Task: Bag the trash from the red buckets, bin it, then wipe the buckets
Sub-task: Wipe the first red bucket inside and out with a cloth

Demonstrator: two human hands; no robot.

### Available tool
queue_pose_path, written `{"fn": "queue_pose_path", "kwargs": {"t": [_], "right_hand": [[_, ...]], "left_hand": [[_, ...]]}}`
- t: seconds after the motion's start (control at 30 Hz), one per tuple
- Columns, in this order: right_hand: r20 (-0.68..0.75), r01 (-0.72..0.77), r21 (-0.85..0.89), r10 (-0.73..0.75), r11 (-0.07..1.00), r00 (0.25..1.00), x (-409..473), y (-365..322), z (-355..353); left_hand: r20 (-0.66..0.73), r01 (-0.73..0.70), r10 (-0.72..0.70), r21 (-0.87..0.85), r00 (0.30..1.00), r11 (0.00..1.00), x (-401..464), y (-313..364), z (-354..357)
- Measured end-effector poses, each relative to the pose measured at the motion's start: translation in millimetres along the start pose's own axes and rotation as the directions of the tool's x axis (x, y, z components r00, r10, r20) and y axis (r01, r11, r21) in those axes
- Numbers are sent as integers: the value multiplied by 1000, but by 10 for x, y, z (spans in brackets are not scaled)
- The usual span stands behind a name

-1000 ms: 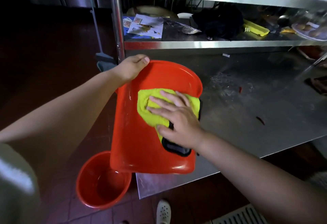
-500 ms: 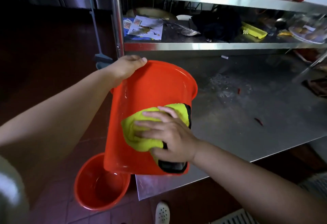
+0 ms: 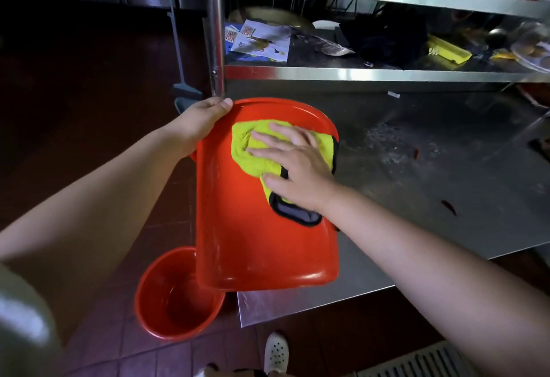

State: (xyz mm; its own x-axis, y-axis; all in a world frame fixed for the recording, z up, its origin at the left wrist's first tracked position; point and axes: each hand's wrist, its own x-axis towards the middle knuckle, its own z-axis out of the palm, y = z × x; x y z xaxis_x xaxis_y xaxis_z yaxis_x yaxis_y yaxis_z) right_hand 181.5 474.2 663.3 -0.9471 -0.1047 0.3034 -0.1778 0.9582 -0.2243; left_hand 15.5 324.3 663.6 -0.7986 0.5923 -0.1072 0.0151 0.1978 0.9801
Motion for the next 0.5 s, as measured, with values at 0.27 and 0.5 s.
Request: {"fn": "queue_pose_path", "kwargs": {"t": [0.27, 0.5], "right_hand": [[75, 269, 92, -276, 959, 958, -875, -459, 144], [21, 279, 115, -284, 953, 959, -396, -222, 111]], "left_hand": [[-83, -36, 33, -43, 996, 998, -109, -101, -125], [-76, 26, -34, -104, 997, 994, -69, -143, -223]]}}
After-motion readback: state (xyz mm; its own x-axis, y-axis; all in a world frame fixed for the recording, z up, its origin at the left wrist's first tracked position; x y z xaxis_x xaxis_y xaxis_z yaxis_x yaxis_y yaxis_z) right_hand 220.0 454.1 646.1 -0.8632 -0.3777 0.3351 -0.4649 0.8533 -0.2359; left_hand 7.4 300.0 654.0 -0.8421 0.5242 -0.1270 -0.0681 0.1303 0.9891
